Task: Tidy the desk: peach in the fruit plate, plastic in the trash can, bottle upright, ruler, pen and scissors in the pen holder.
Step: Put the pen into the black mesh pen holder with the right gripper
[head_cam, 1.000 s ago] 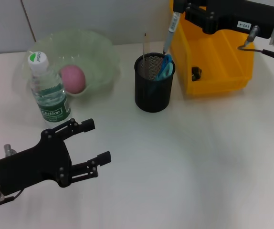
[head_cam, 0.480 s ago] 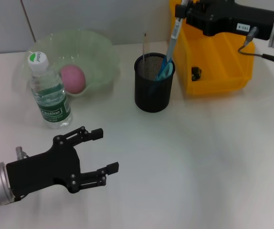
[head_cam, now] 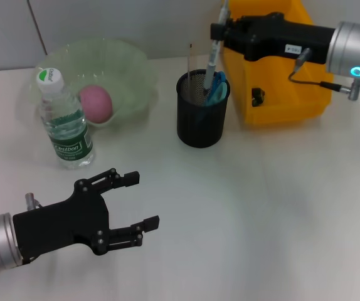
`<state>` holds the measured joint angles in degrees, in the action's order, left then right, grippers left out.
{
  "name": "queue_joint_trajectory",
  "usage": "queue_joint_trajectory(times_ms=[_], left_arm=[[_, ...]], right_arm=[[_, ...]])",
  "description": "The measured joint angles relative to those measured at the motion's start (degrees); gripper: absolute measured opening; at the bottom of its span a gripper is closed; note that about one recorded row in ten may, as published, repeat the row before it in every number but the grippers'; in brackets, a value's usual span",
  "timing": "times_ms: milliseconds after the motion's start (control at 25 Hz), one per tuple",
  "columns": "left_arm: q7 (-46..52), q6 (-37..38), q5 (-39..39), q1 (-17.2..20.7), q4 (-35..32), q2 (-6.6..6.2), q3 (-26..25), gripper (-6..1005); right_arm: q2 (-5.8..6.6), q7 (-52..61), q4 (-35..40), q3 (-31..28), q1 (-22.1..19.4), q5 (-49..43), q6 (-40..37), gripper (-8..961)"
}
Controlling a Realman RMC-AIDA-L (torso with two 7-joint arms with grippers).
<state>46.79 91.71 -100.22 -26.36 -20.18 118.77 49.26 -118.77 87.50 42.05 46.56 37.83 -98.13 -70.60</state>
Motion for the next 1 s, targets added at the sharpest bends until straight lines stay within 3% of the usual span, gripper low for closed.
queue_joint_trajectory(times_ms=[440, 1000], left_arm=[[0.10, 0.11, -0.15, 0.56, 0.05, -0.05, 0.60, 847], [0.32, 0.44, -0.15, 0.81, 0.05, -0.21, 0.75, 847]], right_arm=[[-0.27, -0.40, -3.49, 7.44, 1.02, -0.05, 7.27, 183], [-0.48, -0.45, -4.14, 10.88, 0.74, 0.24, 11.46, 183]])
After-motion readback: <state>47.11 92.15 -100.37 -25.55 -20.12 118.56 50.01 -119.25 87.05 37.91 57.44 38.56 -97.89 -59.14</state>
